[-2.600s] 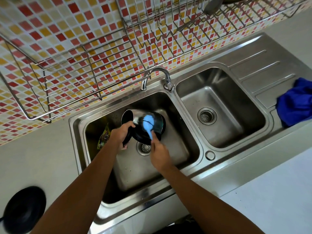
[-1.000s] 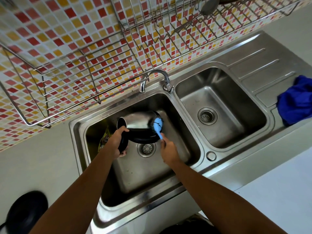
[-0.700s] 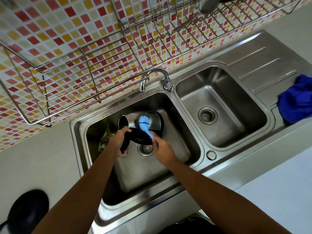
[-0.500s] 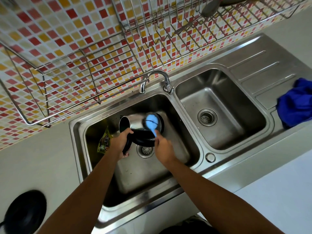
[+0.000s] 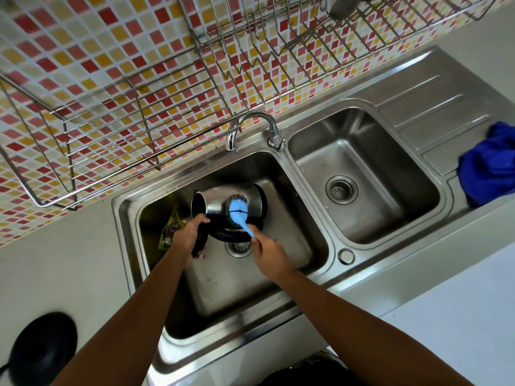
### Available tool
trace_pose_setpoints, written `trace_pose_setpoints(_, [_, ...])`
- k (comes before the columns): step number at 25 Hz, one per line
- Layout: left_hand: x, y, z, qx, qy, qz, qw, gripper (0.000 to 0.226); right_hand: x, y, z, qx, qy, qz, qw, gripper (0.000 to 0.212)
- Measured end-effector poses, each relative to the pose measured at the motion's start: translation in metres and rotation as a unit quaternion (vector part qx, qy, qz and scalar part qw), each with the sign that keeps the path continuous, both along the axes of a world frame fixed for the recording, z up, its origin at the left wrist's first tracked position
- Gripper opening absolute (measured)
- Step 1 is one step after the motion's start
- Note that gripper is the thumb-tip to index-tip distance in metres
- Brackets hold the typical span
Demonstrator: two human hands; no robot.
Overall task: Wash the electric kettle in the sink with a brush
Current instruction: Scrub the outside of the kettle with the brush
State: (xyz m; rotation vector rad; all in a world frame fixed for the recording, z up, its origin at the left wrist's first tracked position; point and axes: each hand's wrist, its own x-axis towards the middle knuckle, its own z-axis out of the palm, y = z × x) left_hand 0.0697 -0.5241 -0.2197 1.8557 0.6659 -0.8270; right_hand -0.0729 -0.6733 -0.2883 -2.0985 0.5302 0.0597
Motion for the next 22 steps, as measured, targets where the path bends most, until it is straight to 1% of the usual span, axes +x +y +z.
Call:
trace_pose_setpoints(3, [0.000,-0.002,-0.001,-0.011,-0.002,-0.007,1.000,0.046,-0.001,-0.022,-0.022,0.000,0.077,-0.090,0.993,0.045])
trace_pose_setpoints(4, [0.000,-0.004,-0.002,-0.011,-0.004,-0.006,1.000,0.049,0.000,-0.022,-0.020,0.016,0.076,-0.092,0.993,0.045])
trace_pose_setpoints(7, [0.005,-0.004,-0.003,-0.012,0.005,0.010,1.000,0.053,-0.003,-0.006,-0.011,0.062,0.011,-0.024,0.998,0.044])
trace_pose_setpoints(8, [0.005,-0.002,-0.003,-0.011,0.006,0.009,1.000,0.053,-0.002,-0.008,-0.014,0.064,0.014,-0.042,0.997,0.044])
trace_pose_setpoints(10, [0.003,-0.003,-0.007,-0.005,0.001,-0.003,1.000,0.051,0.003,-0.021,-0.019,0.106,0.077,-0.131,0.983,0.042])
trace_pose_setpoints(11, [0.000,-0.005,-0.009,0.004,-0.004,-0.011,1.000,0.051,0.004,-0.023,-0.020,0.120,0.093,-0.144,0.978,0.042])
trace_pose_setpoints(12, [-0.001,-0.007,-0.010,0.012,-0.009,-0.017,1.000,0.050,0.005,-0.023,-0.016,0.127,0.084,-0.124,0.981,0.042])
trace_pose_setpoints(13, [-0.002,-0.008,-0.010,0.015,-0.011,-0.018,1.000,0.048,0.003,-0.019,-0.011,0.120,0.051,-0.082,0.988,0.042])
trace_pose_setpoints(14, [-0.003,-0.007,-0.010,0.016,-0.013,-0.018,1.000,0.046,0.000,-0.015,-0.009,0.103,0.020,-0.037,0.994,0.043])
trace_pose_setpoints(15, [-0.004,-0.006,-0.009,0.020,-0.014,-0.023,0.999,0.042,-0.003,-0.017,-0.011,0.083,0.009,-0.023,0.996,0.043])
trace_pose_setpoints(16, [-0.006,-0.004,-0.009,0.026,-0.019,-0.033,0.999,0.036,-0.002,-0.024,-0.015,0.075,0.032,-0.050,0.995,0.042])
trace_pose_setpoints(18, [-0.011,-0.005,-0.008,0.039,-0.041,-0.059,0.997,0.024,-0.001,-0.040,-0.025,0.089,0.100,-0.139,0.981,0.042])
trace_pose_setpoints(19, [-0.014,-0.008,-0.007,0.040,-0.053,-0.067,0.996,0.022,-0.003,-0.042,-0.026,0.091,0.096,-0.141,0.981,0.042])
trace_pose_setpoints(22, [-0.017,-0.010,-0.010,0.046,-0.084,-0.068,0.993,0.016,-0.013,-0.019,-0.009,0.105,-0.015,-0.024,0.994,0.042])
